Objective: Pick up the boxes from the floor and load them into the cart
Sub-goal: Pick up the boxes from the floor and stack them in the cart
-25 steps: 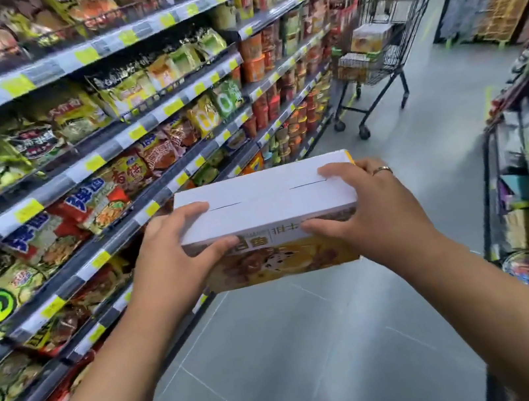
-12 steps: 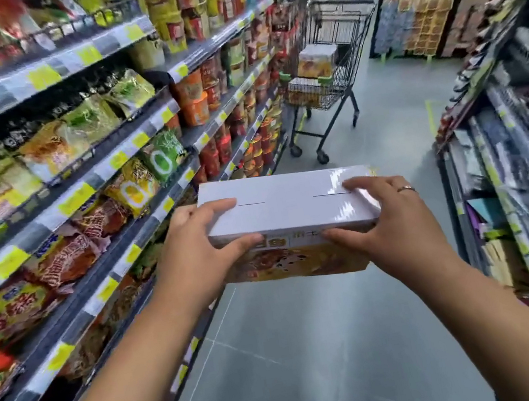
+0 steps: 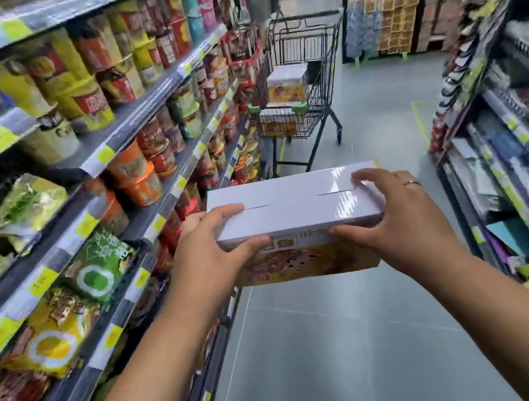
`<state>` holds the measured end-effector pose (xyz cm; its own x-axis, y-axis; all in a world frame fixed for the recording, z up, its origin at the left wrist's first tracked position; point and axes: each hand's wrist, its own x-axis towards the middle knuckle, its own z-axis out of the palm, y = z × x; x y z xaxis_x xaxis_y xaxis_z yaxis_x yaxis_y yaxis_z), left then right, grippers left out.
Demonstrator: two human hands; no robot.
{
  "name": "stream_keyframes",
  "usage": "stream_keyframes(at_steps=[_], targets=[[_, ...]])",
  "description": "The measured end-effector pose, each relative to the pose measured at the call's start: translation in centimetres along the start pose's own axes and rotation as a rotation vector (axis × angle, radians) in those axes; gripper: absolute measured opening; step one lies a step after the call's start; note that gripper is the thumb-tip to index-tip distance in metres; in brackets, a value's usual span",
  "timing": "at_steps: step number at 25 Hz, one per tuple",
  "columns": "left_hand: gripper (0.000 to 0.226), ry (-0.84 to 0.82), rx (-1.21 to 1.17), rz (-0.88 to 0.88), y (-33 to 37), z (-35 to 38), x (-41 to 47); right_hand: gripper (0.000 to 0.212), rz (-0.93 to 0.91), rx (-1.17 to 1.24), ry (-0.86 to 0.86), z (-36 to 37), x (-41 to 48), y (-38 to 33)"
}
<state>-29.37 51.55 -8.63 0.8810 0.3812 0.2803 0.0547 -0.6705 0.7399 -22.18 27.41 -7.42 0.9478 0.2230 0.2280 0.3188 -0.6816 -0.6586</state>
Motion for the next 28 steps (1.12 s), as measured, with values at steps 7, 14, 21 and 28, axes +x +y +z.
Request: stream_keyframes(at_steps=[7,14,21,28], targets=[[0.057,0.031,0.033,-0.038,0.1,7.2,19.2,0.074,-0.051,-0.027,-0.012,1.2,21.1,3.9],[0.058,-0.015,0.027,-0.024,-6.2,13.3,39.1,0.08,0.003,0.006,-0.007,8.6,40.3,6.4],[0.055,-0.12,0.039,0.008,-10.5,17.6,61.4,0.08,0.086,-0.012,0.04,14.8,60.1,7.1],[0.056,-0.24,0.133,0.02,-12.9,24.7,78.7,0.079,0.17,-0.005,0.034,19.2,76.8,12.2]])
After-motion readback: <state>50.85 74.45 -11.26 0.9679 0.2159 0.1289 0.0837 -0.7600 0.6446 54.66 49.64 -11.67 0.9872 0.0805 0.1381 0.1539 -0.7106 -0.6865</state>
